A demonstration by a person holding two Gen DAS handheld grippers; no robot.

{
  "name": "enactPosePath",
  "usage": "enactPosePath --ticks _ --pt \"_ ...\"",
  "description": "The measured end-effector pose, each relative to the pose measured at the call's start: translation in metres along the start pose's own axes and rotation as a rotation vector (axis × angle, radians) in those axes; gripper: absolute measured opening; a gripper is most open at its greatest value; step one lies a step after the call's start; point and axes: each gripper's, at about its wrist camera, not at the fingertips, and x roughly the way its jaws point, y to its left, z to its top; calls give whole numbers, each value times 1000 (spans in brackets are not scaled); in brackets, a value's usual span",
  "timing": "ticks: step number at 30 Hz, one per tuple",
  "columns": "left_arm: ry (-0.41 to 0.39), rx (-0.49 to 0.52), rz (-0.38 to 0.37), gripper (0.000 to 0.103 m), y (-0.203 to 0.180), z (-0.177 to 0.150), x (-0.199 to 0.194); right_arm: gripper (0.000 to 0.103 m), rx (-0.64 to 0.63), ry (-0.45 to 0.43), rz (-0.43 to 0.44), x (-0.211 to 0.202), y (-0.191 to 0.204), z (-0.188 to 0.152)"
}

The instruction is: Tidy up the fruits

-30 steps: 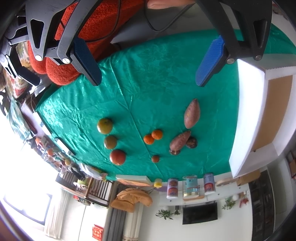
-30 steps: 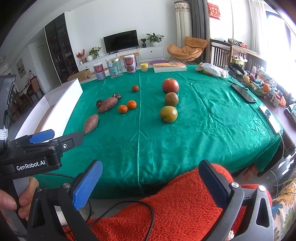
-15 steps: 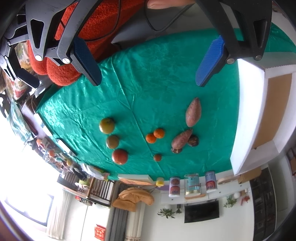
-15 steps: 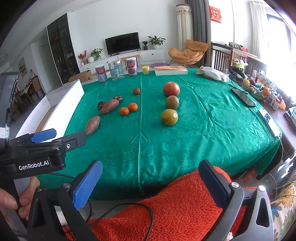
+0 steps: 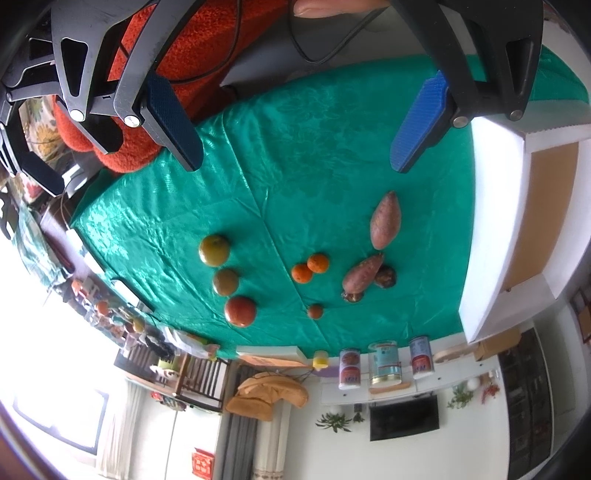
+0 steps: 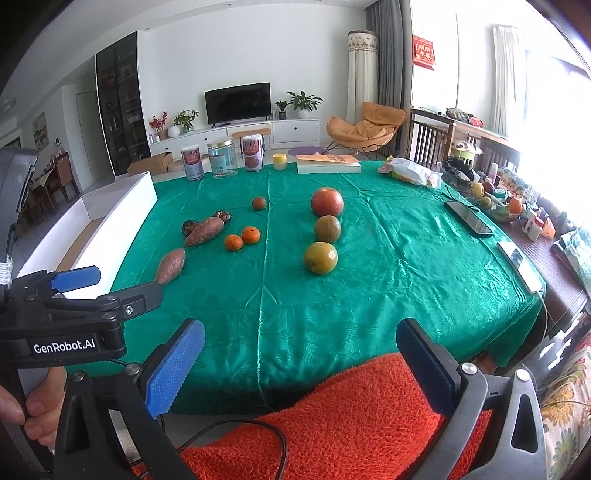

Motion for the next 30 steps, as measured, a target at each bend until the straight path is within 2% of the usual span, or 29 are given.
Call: enactPosePath --ticks 12,20,25,30 --pt "-7 -5 1 102 1 1 -3 103 -98 -78 -31 -10 11 1" --pt "9 -40 6 102 11 4 -3 103 -72 -92 -40 -16 4 1" --pt "64 -115 -10 102 39 3 12 103 -62 -69 -18 -10 3 1" --pt "97 -110 40 102 52 3 25 103 -80 -61 2 -7 7 -1"
